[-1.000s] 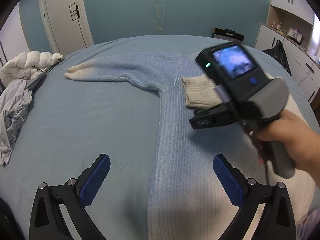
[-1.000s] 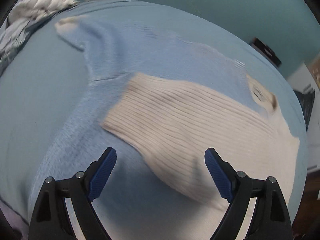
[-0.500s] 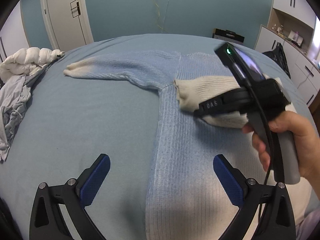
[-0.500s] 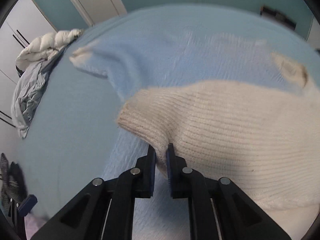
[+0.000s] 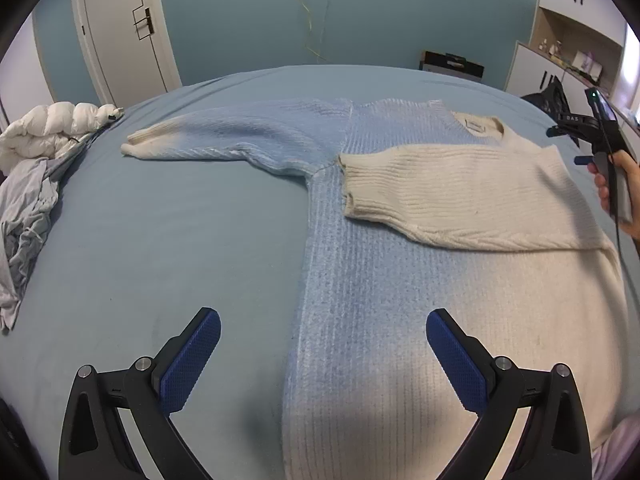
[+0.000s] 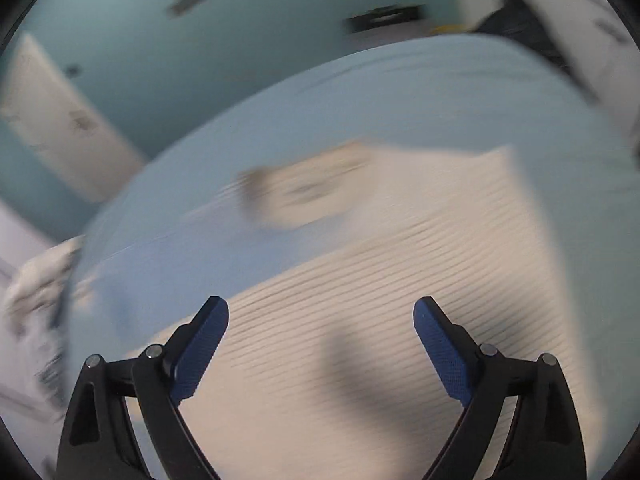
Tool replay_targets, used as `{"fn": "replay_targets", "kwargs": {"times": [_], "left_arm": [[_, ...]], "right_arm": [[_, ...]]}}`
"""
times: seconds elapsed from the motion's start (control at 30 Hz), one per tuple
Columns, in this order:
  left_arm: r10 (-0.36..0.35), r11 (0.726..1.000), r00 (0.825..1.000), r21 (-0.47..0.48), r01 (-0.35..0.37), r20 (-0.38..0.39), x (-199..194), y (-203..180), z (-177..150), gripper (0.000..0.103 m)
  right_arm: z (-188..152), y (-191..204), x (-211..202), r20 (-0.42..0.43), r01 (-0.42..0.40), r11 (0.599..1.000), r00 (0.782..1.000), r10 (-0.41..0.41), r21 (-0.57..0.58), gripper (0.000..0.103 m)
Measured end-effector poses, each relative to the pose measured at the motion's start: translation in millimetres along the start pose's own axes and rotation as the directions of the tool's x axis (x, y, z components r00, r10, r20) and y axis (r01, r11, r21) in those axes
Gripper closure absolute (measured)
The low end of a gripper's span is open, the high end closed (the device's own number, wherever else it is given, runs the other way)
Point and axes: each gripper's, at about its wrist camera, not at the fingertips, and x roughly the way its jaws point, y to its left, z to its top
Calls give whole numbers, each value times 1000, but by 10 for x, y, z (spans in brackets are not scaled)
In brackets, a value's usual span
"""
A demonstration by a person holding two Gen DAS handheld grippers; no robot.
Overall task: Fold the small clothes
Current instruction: 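Open the right gripper and withdraw it from the folded sleeve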
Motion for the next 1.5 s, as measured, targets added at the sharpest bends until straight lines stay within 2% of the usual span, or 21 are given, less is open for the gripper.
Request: {"fn": "replay_targets", "kwargs": {"times": [0.1,0.17,0.2,0.27,0.37,0.43,0.5,0.57,0.67,0.7,0.77,0.9,1.0,1.03,1.1,1.13,1.17,1.23,1.27,1.33,1.5], "left_arm": [[2,1000,1000,10,-1,-12,53,-26,-4,0],[9,1000,1000,22,-8,-22,98,-54,-7,0],[13,999,1000,31,-12,-28,123,-79,-13,0],[19,999,999,46,-18,-37,160,-115,-25,0],[26,998,999,63,-23,-47,194,-151,-39,0],[27,997,999,69,-24,-46,201,-168,-39,0],[32,997,999,70,-29,-42,193,-174,-36,0],[31,997,999,65,-29,-37,179,-170,-28,0],[27,998,999,60,-26,-27,150,-165,-8,0],[28,998,999,60,-27,-22,134,-163,-5,0],[24,998,1000,57,-23,-13,108,-155,-4,0],[37,998,999,41,-37,-5,101,-112,-6,0],[39,999,999,28,-39,6,81,-83,-9,0],[40,999,999,29,-40,10,75,-80,-17,0],[47,998,999,36,-48,22,65,-85,-41,0],[51,998,998,39,-52,26,62,-87,-52,0],[50,998,998,40,-51,33,52,-84,-62,0],[44,998,998,46,-46,45,27,-72,-81,0],[41,998,998,51,-44,49,13,-74,-87,0],[41,997,997,62,-45,72,-48,-89,-100,0],[53,995,983,79,-68,176,-280,-123,-210,0]], "right_arm": [[304,-495,345,-20,68,997,998,-67,48,14],[340,-430,653,-38,138,990,990,-137,19,37],[360,-433,647,-53,218,976,974,-218,-9,59],[399,-557,957,-97,355,934,929,-357,-38,65],[448,-741,1075,-45,333,943,942,-333,-4,54],[491,-920,1121,-41,372,928,927,-372,4,17],[578,-1086,1097,-77,354,932,934,-349,75,8],[639,-1287,921,-95,275,944,961,-261,184,8],[493,-1239,483,71,225,936,965,-253,271,8],[412,-1125,392,103,197,951,968,-227,237,8],[177,-775,367,59,171,981,983,-177,93,8],[-382,-217,234,1,101,986,995,-102,-133,8],[-741,108,296,-30,119,953,991,-132,-278,6],[-814,141,416,-76,121,944,986,-150,-306,6],[-1043,78,860,-240,107,931,950,-199,-350,3],[-1080,76,877,-186,144,922,957,-222,-360,1],[-1068,62,792,-135,181,918,961,-241,-353,1],[-1009,47,688,-152,221,924,948,-279,-312,2],[-990,2,488,-126,211,944,960,-249,-253,2],[-1018,-125,-72,-20,114,985,993,-117,-127,2],[-1227,-171,-933,62,-29,999,998,31,-38,1]]}}
